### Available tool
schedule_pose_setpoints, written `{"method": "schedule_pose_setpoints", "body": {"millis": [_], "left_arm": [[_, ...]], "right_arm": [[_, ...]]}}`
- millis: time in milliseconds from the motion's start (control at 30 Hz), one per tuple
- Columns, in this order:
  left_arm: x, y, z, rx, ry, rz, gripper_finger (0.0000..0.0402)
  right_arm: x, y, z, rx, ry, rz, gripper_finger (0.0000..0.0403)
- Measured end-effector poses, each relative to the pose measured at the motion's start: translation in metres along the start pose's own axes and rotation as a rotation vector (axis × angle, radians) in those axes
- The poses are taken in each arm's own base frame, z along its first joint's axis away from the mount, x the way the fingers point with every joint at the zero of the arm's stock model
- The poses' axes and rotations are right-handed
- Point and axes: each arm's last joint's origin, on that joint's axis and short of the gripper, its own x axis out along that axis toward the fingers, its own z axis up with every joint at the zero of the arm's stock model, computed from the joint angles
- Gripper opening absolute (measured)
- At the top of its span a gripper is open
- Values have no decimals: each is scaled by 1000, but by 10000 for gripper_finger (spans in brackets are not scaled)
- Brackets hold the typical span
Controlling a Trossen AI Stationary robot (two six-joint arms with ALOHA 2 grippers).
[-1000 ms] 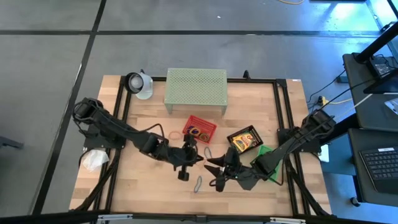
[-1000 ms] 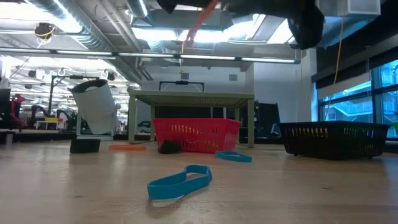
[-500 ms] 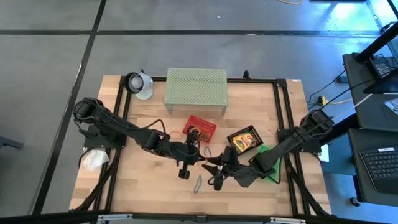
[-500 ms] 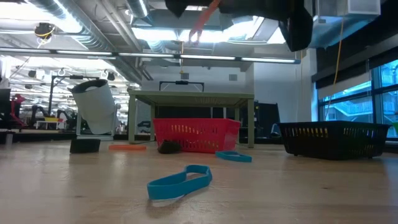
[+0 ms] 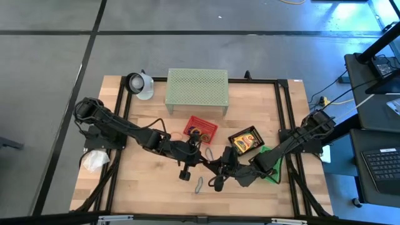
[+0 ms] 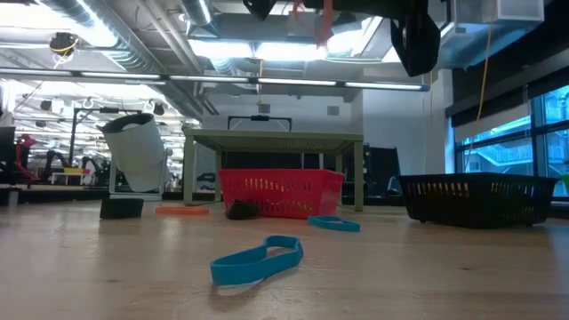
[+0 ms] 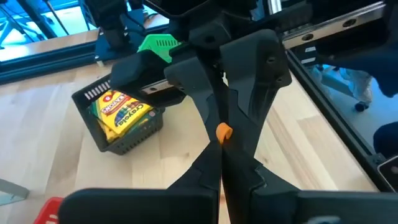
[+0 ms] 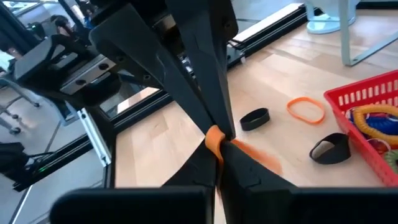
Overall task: Pick & Place Office Desk Supplies
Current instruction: Put the orange rubber band into the green bin
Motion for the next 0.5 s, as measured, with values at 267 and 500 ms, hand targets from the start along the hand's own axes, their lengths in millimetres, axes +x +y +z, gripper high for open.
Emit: {"method": "schedule_pose_setpoints", "body": {"millis": [267, 500], "left_arm": [[-3, 0, 3, -3, -16, -4, 1], [-35, 7, 14, -9, -44, -11, 35]], "right_arm": [[1, 1, 1, 16, -1, 16, 3], [0, 2, 3, 4, 18, 37, 2]]}}
